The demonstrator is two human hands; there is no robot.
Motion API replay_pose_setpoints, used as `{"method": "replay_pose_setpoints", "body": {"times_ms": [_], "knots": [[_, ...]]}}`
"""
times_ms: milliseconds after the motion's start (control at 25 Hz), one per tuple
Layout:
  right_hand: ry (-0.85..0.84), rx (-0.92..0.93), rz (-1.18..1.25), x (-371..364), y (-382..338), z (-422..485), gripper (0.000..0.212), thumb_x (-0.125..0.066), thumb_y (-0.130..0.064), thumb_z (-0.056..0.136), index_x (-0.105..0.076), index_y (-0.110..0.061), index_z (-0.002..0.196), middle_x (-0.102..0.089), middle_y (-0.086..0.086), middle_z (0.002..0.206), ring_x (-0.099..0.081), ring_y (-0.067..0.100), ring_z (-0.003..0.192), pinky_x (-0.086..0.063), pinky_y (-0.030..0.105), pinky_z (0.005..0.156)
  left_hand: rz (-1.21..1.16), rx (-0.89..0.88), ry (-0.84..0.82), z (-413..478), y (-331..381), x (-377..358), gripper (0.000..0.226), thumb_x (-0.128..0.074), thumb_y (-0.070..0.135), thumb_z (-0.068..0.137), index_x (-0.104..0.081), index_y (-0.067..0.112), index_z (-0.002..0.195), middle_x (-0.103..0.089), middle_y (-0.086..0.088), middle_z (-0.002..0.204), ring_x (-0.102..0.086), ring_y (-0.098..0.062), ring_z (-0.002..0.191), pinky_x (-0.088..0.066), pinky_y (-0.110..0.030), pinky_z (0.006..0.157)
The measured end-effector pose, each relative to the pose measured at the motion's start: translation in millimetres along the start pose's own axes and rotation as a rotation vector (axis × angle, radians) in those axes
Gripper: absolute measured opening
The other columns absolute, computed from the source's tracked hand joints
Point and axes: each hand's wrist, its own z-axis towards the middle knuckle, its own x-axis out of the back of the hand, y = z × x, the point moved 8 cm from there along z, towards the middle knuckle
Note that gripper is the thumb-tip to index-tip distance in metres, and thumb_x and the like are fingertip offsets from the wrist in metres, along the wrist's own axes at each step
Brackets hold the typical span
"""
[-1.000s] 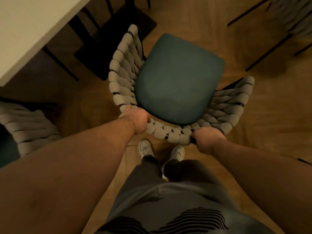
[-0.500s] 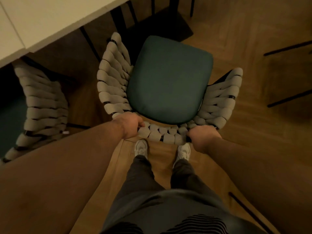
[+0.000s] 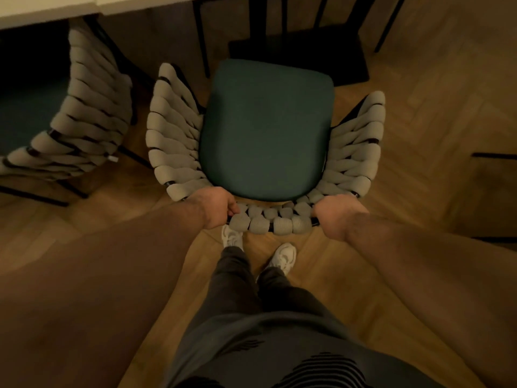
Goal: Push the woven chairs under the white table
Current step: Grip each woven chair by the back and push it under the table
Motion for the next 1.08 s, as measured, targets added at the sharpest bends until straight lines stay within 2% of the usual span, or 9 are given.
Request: {"method": "replay_pose_setpoints", "body": {"times_ms": [80, 160, 200, 280, 360, 520, 720, 840, 1080], "knots": [[0.028, 0.004, -0.037, 6, 5, 10, 0.031, -0.049, -0.009, 0.097, -0.068, -0.019, 0.119, -0.067, 0.003, 0.119, -0.066, 0.023, 0.107, -0.046, 0.035, 0.076, -0.07, 0.002, -0.007, -3, -1, -1, 0.039, -0.068, 0.005, 0.09, -0.071, 0.023, 0.125, -0.071, 0.007, 0.124, -0.064, -0.009, 0.112, -0.046, -0.018, 0.093], [0.065, 0.003, -0.068, 10, 11, 20, 0.038, -0.047, -0.009, 0.096, -0.066, -0.021, 0.127, -0.064, 0.002, 0.126, -0.063, 0.025, 0.114, -0.049, 0.039, 0.093, -0.047, -0.004, 0.001, -6, -5, 2, 0.05, -0.069, 0.009, 0.09, -0.063, 0.026, 0.136, -0.067, 0.004, 0.13, -0.062, -0.013, 0.116, -0.045, -0.02, 0.09], [0.084, 0.001, -0.089, 12, 13, 24, 0.042, -0.047, -0.01, 0.096, -0.062, -0.022, 0.133, -0.062, 0.002, 0.131, -0.06, 0.026, 0.12, -0.044, 0.041, 0.104, 0.034, 0.011, 0.006, -7, -11, 2, 0.059, -0.069, 0.013, 0.089, -0.055, 0.03, 0.144, -0.064, 0.004, 0.133, -0.061, -0.017, 0.118, -0.045, -0.024, 0.091], [0.1, -0.013, -0.11, 16, 15, 31, 0.05, -0.046, -0.012, 0.097, -0.05, -0.023, 0.146, -0.058, 0.003, 0.141, -0.055, 0.029, 0.129, -0.033, 0.044, 0.114, 0.271, 0.066, -0.004, -6, -29, 5, 0.068, -0.066, 0.021, 0.089, -0.044, 0.033, 0.152, -0.061, 0.001, 0.138, -0.059, -0.022, 0.123, -0.043, -0.031, 0.101], [0.07, -0.001, -0.127, 14, 13, 37, 0.051, -0.046, -0.013, 0.097, -0.05, -0.023, 0.146, -0.057, 0.004, 0.144, -0.054, 0.028, 0.131, -0.029, 0.047, 0.118, 0.414, 0.101, -0.032, -3, -42, 9, 0.054, -0.056, 0.024, 0.095, -0.048, 0.032, 0.148, -0.063, 0.0, 0.138, -0.057, -0.023, 0.125, -0.038, -0.039, 0.113], [0.013, 0.015, -0.173, 15, 14, 43, 0.041, -0.047, -0.012, 0.095, -0.065, -0.024, 0.13, -0.062, 0.0, 0.133, -0.058, 0.025, 0.124, -0.029, 0.048, 0.119, 0.407, 0.085, -0.044, 4, -44, 20, 0.046, -0.056, 0.03, 0.098, -0.056, 0.036, 0.143, -0.065, -0.002, 0.134, -0.061, -0.024, 0.118, -0.048, -0.035, 0.093], [0.038, -0.021, -0.213, 50, 29, 61, 0.037, -0.05, -0.012, 0.098, -0.065, -0.024, 0.13, -0.061, 0.0, 0.134, -0.057, 0.025, 0.126, -0.03, 0.047, 0.119, 0.358, 0.122, 0.025, 20, -55, 44, 0.032, -0.063, 0.033, 0.092, -0.069, 0.032, 0.124, -0.069, 0.0, 0.107, -0.063, -0.021, 0.095, -0.052, -0.036, 0.075], [0.065, -0.043, -0.208, 67, 40, 82, 0.033, -0.053, -0.011, 0.097, -0.068, -0.024, 0.124, -0.065, 0.0, 0.128, -0.06, 0.024, 0.121, -0.033, 0.047, 0.117, 0.341, 0.116, 0.01, 30, -59, 60, 0.03, -0.067, 0.036, 0.089, -0.07, 0.029, 0.118, -0.068, 0.001, 0.101, -0.062, -0.02, 0.091, -0.055, -0.038, 0.078], [0.015, -0.045, -0.2, 77, 51, 97, 0.034, -0.053, -0.013, 0.097, -0.067, -0.029, 0.124, -0.067, -0.004, 0.125, -0.062, 0.022, 0.116, -0.04, 0.043, 0.109, 0.346, 0.073, -0.024, 41, -60, 74, 0.04, -0.071, 0.041, 0.089, -0.068, 0.029, 0.127, -0.067, 0.0, 0.105, -0.064, -0.022, 0.099, -0.053, -0.037, 0.082]]}}
